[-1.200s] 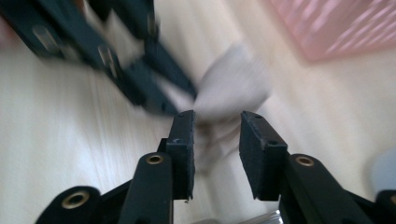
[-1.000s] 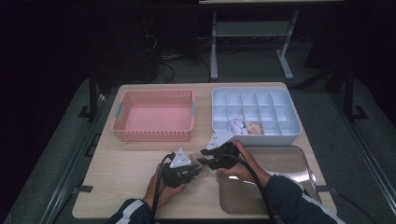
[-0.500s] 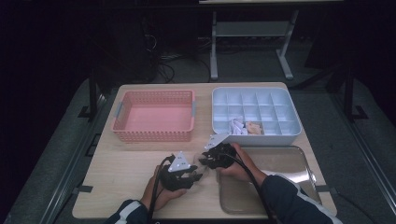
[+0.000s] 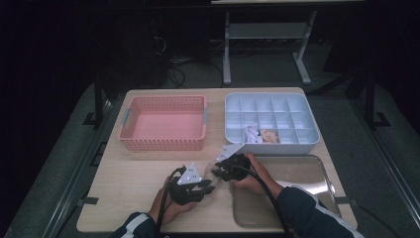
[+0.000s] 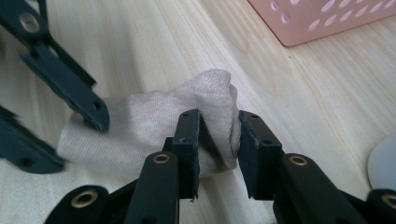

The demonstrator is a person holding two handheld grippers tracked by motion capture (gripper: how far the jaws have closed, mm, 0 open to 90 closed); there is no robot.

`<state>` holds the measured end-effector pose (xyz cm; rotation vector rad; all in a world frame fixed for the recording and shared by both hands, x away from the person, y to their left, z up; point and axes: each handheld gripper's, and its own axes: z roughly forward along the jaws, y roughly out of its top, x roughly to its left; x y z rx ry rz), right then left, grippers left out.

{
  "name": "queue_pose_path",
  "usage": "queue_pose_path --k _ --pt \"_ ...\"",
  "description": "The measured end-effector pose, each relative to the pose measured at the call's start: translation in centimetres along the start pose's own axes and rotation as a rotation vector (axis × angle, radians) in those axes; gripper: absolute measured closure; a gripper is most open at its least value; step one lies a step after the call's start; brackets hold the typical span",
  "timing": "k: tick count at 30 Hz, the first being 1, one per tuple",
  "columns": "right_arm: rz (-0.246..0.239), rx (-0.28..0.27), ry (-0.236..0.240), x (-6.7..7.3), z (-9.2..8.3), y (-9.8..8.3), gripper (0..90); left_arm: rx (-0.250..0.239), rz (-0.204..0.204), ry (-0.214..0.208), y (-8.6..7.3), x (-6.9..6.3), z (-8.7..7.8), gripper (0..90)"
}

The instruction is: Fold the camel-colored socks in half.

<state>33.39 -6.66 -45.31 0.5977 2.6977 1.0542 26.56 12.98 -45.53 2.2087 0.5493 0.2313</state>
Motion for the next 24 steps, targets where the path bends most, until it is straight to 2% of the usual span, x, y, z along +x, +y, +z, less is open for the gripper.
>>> queue_pose_path --k 5,6,10,15,17,20,22,24 --pt "-0.004 0.002 -0.002 0.1 0.0 -0.1 68.3 0.004 0.017 0.005 -0.3 -0.1 0.2 73.7" --pt "-0.004 0.002 -0.003 0.0 0.0 -0.1 67.5 0.012 0.037 0.011 -0.3 -0.2 0.2 73.6" --pt "-0.005 0.004 -0.003 0.0 -0.1 0.0 65.7 0.02 0.058 0.01 -0.3 -0.5 0.0 75.6" --pt "-0.016 -0.006 -0.035 0.4 -0.5 0.2 67.3 0.025 0.067 0.009 -0.4 -0.3 0.0 78.3" --pt "-0.033 -0.003 -0.053 0.4 -0.7 0.3 68.3 0.019 0.057 0.008 -0.4 -0.4 0.0 78.2" --pt "-0.031 -0.001 -0.067 0.4 -0.9 0.4 68.5 0.014 0.051 0.007 -0.4 -0.3 0.0 77.9" --pt "-0.049 -0.016 -0.076 0.6 -1.3 0.6 67.4 0.015 0.052 0.007 -0.4 -0.4 0.0 77.4" --pt "-0.039 -0.045 -0.09 0.8 -1.9 0.9 65.7 0.02 0.054 0.007 -0.4 -0.3 -0.1 77.1"
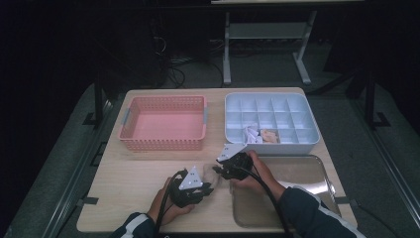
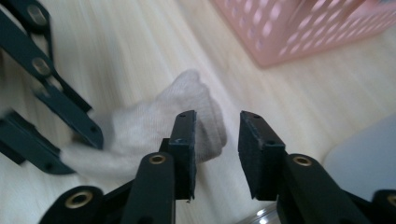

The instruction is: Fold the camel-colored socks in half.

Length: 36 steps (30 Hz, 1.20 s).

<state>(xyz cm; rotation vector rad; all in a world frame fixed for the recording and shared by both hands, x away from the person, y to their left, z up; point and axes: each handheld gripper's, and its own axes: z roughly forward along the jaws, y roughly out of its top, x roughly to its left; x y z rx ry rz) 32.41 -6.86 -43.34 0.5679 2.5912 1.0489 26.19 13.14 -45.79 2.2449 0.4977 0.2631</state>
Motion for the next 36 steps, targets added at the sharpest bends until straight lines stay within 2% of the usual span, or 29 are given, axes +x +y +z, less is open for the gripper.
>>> queue_pose_path --k 3,6,8,11,14,18,20,23,26,28,30,33,36 --pt "0.025 -0.04 0.021 0.2 -0.5 0.3 62.3 0.001 0.011 0.002 0.0 0.1 0.0 76.9" --pt "0.013 -0.05 0.06 0.5 -0.4 0.5 59.4 0.003 0.013 0.0 0.1 0.1 0.0 76.7" --pt "0.018 -0.038 0.077 0.6 0.0 0.5 55.8 -0.006 -0.005 -0.001 0.0 0.0 0.0 76.0" --pt "0.013 0.003 0.11 0.5 1.1 0.1 48.8 -0.002 -0.002 0.001 0.0 0.2 -0.2 74.3" --pt "0.038 0.013 0.139 0.4 1.6 -0.1 45.2 0.003 0.006 -0.001 -0.1 0.3 -0.6 71.9" --pt "0.077 0.035 0.164 -0.2 2.1 -0.5 39.0 0.015 -0.011 -0.004 -0.4 0.6 -1.7 62.4" --pt "0.12 0.045 0.179 -0.4 2.4 -0.6 34.6 0.024 -0.022 0.006 -0.7 0.8 -2.4 57.5" --pt "0.13 0.048 0.198 -0.7 2.7 -0.8 32.6 0.033 -0.038 0.025 -1.4 1.1 -3.7 52.7" --pt "0.167 0.05 0.237 -0.8 3.1 -0.9 32.6 0.055 -0.062 0.059 -2.6 1.7 -4.8 45.9" --pt "0.198 0.062 0.278 -1.0 3.4 -1.0 32.8 0.091 -0.056 0.096 -3.6 2.1 -5.4 43.5" --pt "0.221 0.074 0.321 -1.2 3.7 -1.0 35.1 0.112 -0.064 0.102 -4.4 2.5 -5.7 39.4" --pt "0.187 0.076 0.368 -1.1 3.9 -0.9 42.9 0.138 -0.079 0.111 -5.5 3.2 -5.9 35.8" --pt "0.188 0.086 0.403 -0.9 3.9 -0.8 52.6 0.134 -0.113 0.101 -6.0 3.7 -5.9 33.7"
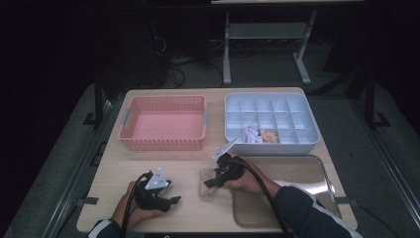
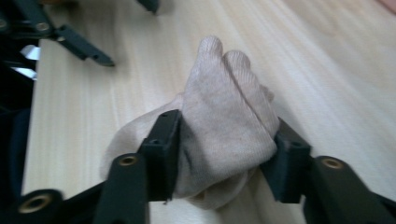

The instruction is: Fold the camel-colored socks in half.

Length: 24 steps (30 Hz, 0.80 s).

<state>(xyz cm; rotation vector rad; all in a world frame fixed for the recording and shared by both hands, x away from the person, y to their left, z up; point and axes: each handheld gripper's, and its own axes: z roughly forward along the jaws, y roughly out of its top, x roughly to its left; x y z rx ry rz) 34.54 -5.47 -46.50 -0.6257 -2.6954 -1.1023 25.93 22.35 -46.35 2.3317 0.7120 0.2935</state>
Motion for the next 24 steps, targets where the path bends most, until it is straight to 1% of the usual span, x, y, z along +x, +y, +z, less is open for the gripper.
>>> queue_pose_path --k 1,2,3,4,5,6,7,8,10,12,14,19,21,22,23,24 --pt "0.009 -0.005 0.016 0.1 0.0 0.0 56.2 -0.003 -0.005 -0.001 0.0 0.1 0.1 33.2" --pt "0.0 -0.001 0.018 0.2 0.0 0.0 59.2 -0.007 -0.004 -0.002 0.0 0.2 0.1 32.2" --pt "-0.025 -0.003 0.015 0.2 -0.1 0.0 61.7 -0.011 -0.006 -0.004 -0.1 0.3 0.2 31.1" --pt "-0.041 -0.005 0.01 0.5 -0.1 0.0 63.6 -0.017 -0.018 -0.009 -0.1 0.4 0.3 30.2" --pt "-0.05 0.003 -0.002 0.8 -0.2 0.1 65.3 -0.019 -0.019 -0.008 -0.1 0.5 0.3 28.7" --pt "-0.077 0.0 -0.014 0.9 -0.2 0.1 66.1 -0.021 -0.017 -0.006 -0.1 0.5 0.4 28.2" --pt "-0.086 -0.002 -0.024 1.0 -0.2 0.1 66.9 -0.025 -0.018 -0.004 -0.1 0.6 0.4 27.5" --pt "-0.079 -0.004 -0.024 1.1 -0.3 0.1 67.6 -0.031 -0.021 -0.001 -0.2 0.6 0.5 27.0" --pt "-0.101 -0.007 -0.036 1.3 -0.4 0.0 68.8 -0.043 -0.026 0.002 -0.3 0.6 0.5 25.3" --pt "-0.122 -0.013 -0.05 1.6 -0.6 0.0 69.5 -0.05 -0.031 0.008 -0.4 0.7 0.7 19.8" --pt "-0.138 -0.013 -0.056 1.8 -0.8 0.0 70.0 -0.06 -0.036 0.011 -0.5 0.8 0.8 17.7" --pt "-0.151 -0.028 -0.058 2.2 -1.4 0.0 70.6 -0.077 -0.034 0.014 -0.6 1.1 1.0 15.3" --pt "-0.143 -0.036 -0.058 2.3 -1.7 0.1 70.6 -0.083 -0.031 0.012 -0.6 1.2 1.1 15.3" --pt "-0.155 -0.041 -0.061 2.3 -1.9 0.1 70.7 -0.085 -0.028 0.01 -0.6 1.3 1.1 15.3" --pt "-0.137 -0.045 -0.062 2.5 -2.1 0.1 70.7 -0.086 -0.025 0.008 -0.6 1.3 1.1 15.2" --pt "-0.138 -0.051 -0.061 2.4 -2.3 0.2 70.7 -0.086 -0.025 0.006 -0.6 1.3 1.1 15.0"
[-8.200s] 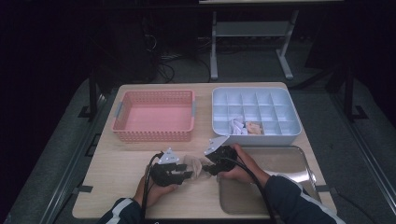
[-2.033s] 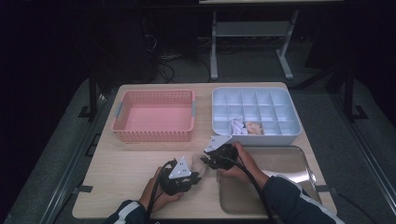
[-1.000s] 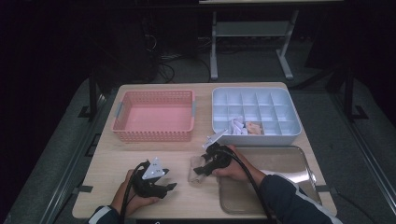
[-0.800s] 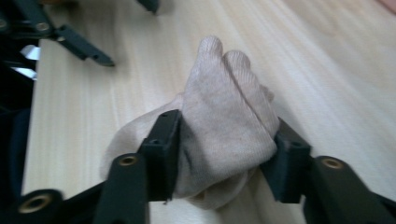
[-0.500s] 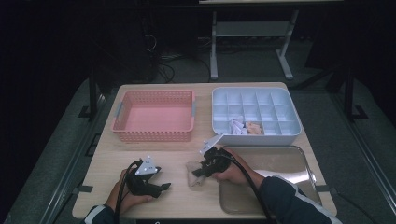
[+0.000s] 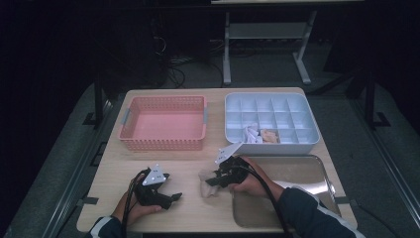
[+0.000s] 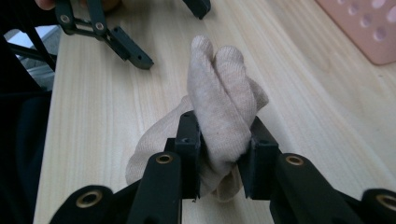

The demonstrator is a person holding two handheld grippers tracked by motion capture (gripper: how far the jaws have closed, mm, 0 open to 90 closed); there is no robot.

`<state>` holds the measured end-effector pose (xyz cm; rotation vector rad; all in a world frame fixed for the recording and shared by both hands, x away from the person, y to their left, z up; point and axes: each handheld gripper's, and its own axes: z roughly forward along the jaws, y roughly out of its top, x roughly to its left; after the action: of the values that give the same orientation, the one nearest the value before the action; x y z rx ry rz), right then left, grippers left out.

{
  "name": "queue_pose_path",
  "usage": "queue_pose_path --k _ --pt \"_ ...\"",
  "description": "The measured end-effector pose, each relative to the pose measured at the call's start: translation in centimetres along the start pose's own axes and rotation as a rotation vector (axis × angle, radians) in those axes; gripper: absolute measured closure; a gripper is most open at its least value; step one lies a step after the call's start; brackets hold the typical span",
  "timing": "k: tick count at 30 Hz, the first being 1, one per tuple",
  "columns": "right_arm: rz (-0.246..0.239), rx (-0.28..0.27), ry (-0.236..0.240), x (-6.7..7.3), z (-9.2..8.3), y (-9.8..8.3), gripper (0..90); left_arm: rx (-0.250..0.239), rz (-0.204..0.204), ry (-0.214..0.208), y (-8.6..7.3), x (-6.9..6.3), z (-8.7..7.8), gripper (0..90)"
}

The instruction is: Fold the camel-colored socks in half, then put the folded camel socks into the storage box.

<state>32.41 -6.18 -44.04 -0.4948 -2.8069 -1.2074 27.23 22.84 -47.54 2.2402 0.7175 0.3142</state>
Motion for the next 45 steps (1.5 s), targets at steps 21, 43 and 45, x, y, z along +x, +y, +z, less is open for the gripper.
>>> queue_pose_path --k 21,43,45 --pt "-0.031 -0.055 -0.04 0.3 -2.2 0.3 70.7 -0.007 0.0 -0.01 0.1 0.1 0.2 14.3" --pt "0.006 -0.152 -0.122 -0.4 -7.0 0.0 70.6 -0.001 0.0 -0.005 0.2 0.1 0.2 14.0" --pt "0.018 -0.16 -0.13 -0.6 -7.6 -0.1 70.6 0.001 0.001 -0.006 0.2 0.1 0.2 14.0"
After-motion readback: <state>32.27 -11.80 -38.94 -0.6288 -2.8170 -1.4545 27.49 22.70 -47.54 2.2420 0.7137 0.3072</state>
